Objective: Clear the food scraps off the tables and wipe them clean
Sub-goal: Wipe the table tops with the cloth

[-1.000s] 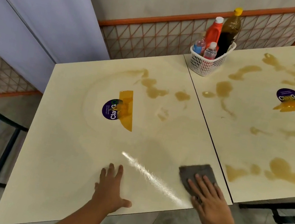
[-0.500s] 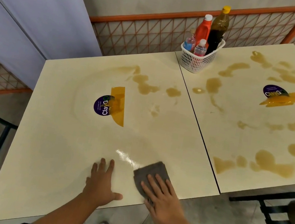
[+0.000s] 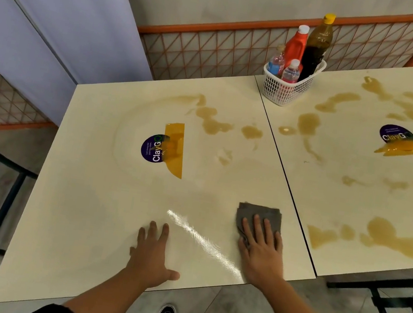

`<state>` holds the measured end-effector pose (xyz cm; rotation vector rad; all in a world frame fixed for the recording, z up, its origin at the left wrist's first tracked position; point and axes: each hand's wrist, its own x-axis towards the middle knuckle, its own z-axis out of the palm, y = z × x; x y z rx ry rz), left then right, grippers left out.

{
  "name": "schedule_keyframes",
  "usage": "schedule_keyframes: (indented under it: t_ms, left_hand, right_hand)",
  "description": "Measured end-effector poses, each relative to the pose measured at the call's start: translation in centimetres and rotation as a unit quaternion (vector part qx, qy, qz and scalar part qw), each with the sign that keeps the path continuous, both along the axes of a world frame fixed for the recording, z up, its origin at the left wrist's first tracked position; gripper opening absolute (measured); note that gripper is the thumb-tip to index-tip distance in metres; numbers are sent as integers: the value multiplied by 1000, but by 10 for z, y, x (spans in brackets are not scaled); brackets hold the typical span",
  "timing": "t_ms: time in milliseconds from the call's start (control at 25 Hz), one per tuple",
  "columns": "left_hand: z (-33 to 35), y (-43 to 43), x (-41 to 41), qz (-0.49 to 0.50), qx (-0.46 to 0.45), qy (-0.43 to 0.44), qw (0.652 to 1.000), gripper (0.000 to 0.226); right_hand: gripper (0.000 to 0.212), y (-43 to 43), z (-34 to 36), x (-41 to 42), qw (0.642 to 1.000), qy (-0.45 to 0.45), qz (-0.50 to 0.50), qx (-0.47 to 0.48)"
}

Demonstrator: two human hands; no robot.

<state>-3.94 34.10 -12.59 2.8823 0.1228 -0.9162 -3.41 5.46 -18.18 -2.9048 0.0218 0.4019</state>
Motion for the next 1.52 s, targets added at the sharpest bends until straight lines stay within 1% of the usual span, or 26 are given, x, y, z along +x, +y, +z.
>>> schedule_keyframes:
  t_ms: [40,120,200,320,400,480,560,720,800,840,920,960,1000,1080,1160,1280,1440,1520]
  left_hand:
    - [-1,0,1,4,-5,2,1000,133]
    - [-1,0,0,10,-17,9,1000,133]
    - [-1,0,-1,14,-19,8,1000,133]
    - [-2,1,-2,13,-22,8,1000,132]
    - [0,1,0,10,-19,4,1000,131]
    - [-1,1,2,8,-17,9,1000,131]
    - [0,-2,-1,16,-14,23,1000,131]
    - [3,-1,7,6,-1,59,998,129]
    - [7,-4,15,-2,22,75,997,117]
    - [9,-5,22,-8,39,60,997,104]
    - [20,-5,27,-37,66,-7,997,71]
    - [21,-2,35,-51,67,-37,996,59]
    - [20,3,47,-61,58,-66,994,53]
    - [12,16,75,-68,33,-111,991,48]
    - [0,29,106,-66,12,-155,986,45]
    - [-16,40,156,-56,-18,-206,977,42]
    - [-23,32,224,-81,-45,-261,961,42]
    - [-28,25,255,-92,-52,-276,955,45]
  right_hand:
    - [60,20,0,3,1000,5,8,8]
    - [56,53,-1,-7,997,-12,70,-3]
    - [56,73,-4,-37,990,-33,136,13]
    - [59,77,-7,-75,972,-43,229,24]
    - [65,65,-6,-82,965,-48,258,24]
    - [63,56,-6,-72,960,-49,273,28]
    - [58,54,-3,-53,963,-30,268,23]
    - [56,58,-7,22,978,-11,207,22]
    - [55,54,-5,78,986,-12,165,23]
    - [54,52,-4,110,989,-8,145,25]
    - [55,46,3,161,994,-7,108,12]
    - [55,46,3,189,996,-4,85,6]
    - [56,47,3,214,998,-2,64,3]
    - [56,56,2,251,999,13,31,7]
    - [57,69,2,264,1000,19,9,10]
    - [57,88,1,235,1000,15,6,25]
    - [59,111,-6,142,997,-19,61,32]
    - [58,115,-11,103,997,-31,67,36]
